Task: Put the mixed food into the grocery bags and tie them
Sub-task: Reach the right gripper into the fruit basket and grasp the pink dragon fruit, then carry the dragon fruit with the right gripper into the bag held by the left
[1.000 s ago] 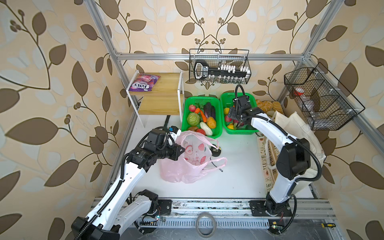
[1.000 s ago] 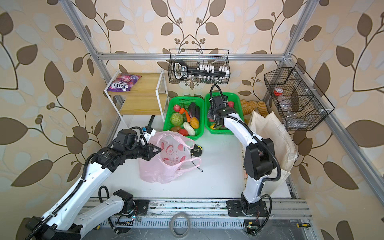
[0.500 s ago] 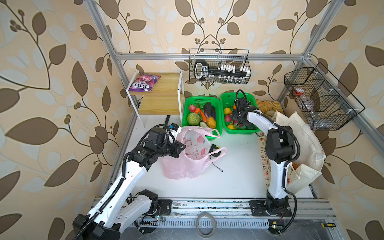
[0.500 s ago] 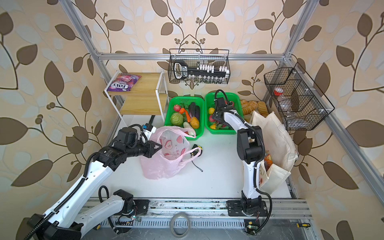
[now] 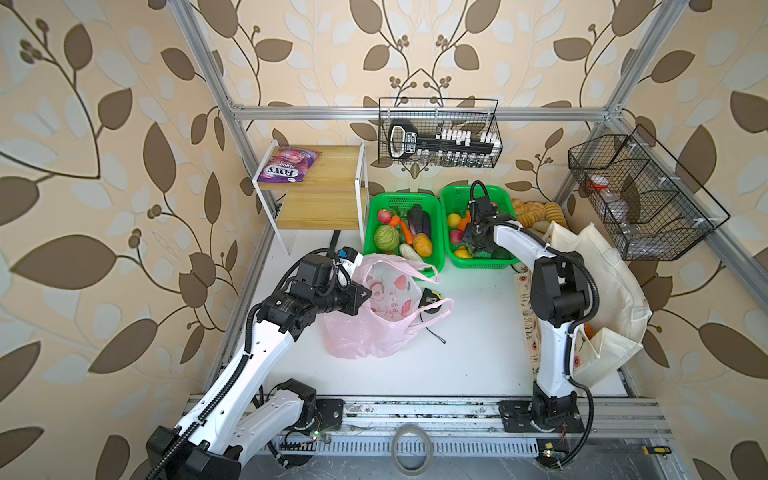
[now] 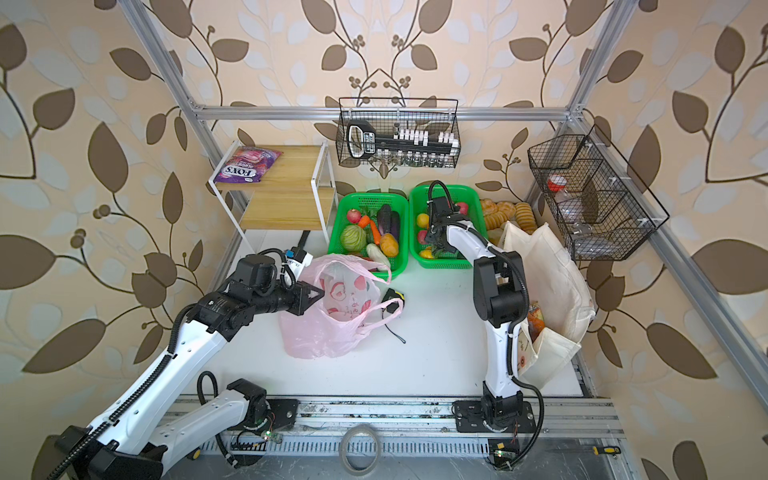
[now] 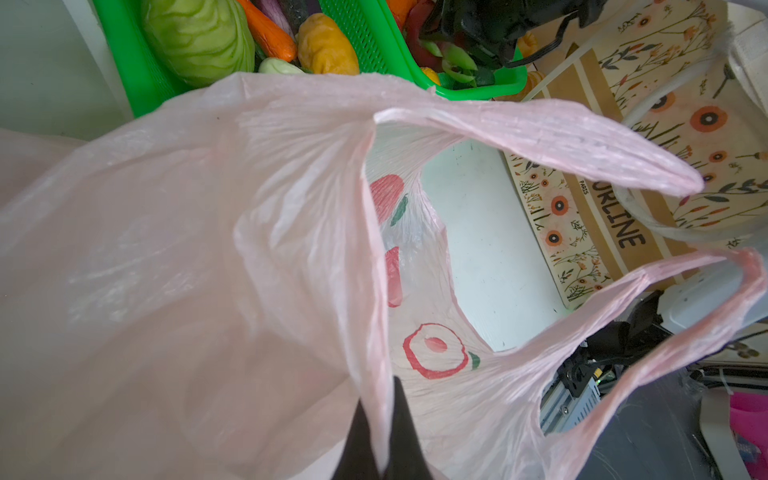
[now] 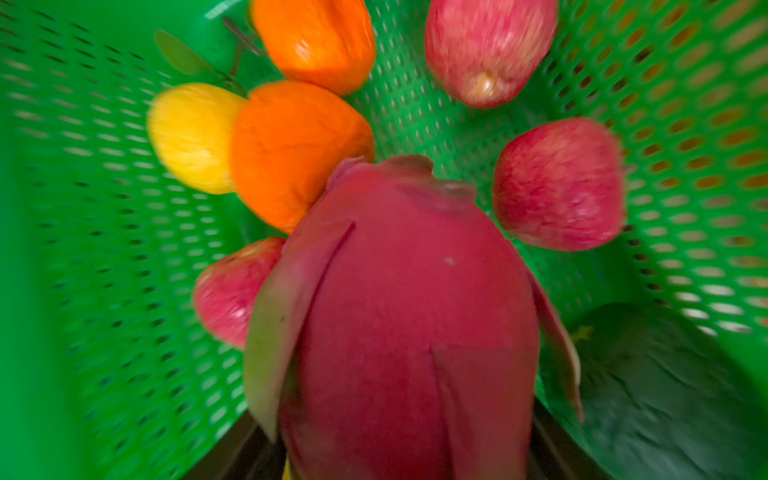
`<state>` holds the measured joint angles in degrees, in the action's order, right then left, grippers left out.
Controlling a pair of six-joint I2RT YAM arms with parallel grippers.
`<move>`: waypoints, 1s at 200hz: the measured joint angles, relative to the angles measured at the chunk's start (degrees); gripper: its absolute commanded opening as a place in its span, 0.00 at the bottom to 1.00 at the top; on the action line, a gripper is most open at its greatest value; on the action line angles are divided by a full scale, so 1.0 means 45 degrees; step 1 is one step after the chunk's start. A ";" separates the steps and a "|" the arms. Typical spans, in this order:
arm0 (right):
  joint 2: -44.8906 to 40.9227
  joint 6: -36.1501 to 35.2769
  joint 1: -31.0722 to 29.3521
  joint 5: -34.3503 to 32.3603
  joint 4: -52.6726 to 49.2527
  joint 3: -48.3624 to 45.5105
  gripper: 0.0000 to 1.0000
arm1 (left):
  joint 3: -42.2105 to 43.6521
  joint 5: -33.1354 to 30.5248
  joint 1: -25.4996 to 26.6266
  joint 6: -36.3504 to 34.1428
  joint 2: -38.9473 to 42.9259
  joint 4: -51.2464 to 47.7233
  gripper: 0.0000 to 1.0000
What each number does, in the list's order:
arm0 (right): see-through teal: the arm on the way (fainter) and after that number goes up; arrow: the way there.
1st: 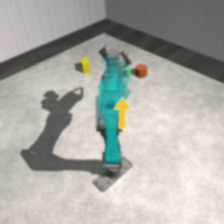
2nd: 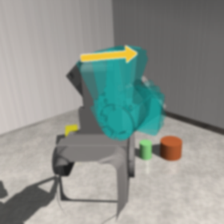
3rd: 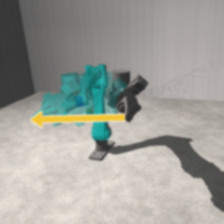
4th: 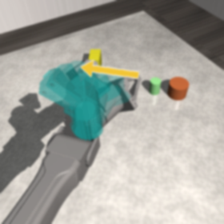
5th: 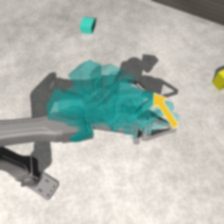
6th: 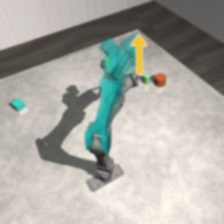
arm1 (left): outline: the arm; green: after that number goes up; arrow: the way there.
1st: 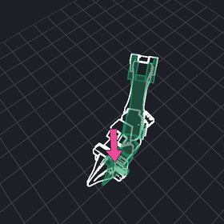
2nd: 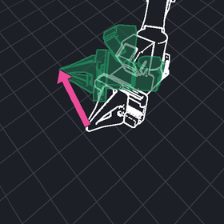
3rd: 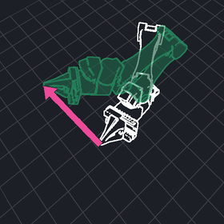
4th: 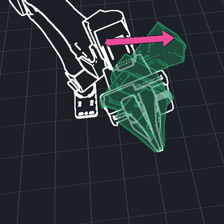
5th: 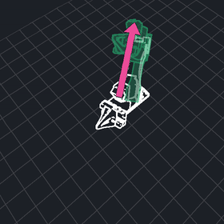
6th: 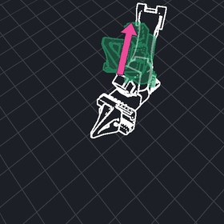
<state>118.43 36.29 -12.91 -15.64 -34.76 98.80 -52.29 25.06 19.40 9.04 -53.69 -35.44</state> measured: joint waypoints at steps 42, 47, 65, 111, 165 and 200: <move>-0.3332 -0.0986 -0.0345 0.0918 0.0840 -0.0908 0.63 | 0.0000 0.0015 0.0000 0.0568 -0.0010 0.0034 0.00; -0.3769 -0.1112 -0.0403 0.1132 0.1030 -0.1151 0.63 | 0.0000 0.0024 0.0000 0.0661 -0.0010 0.0044 0.00; -0.5309 -0.1710 -0.0792 0.1778 0.1744 -0.2409 0.63 | 0.0000 0.0146 0.0000 0.0884 -0.0010 0.0189 0.00; -0.8553 -0.2322 -0.1773 0.3337 0.2098 -0.6125 0.61 | 0.0000 0.0452 0.0000 0.1501 0.0024 0.0457 0.00; -1.1502 -0.2433 -0.2837 0.5790 0.2302 -1.0530 0.59 | 0.0000 0.0806 0.0000 0.2254 0.0010 0.0933 0.00; -1.1793 -0.2905 -0.4002 0.7742 0.3123 -1.1244 0.58 | -0.0005 0.1603 0.0000 0.2283 -0.0199 0.0942 0.00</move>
<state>65.36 23.22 -30.92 19.20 -20.71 48.21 -52.31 32.27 19.40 19.31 -54.59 -31.20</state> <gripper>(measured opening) 0.674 0.045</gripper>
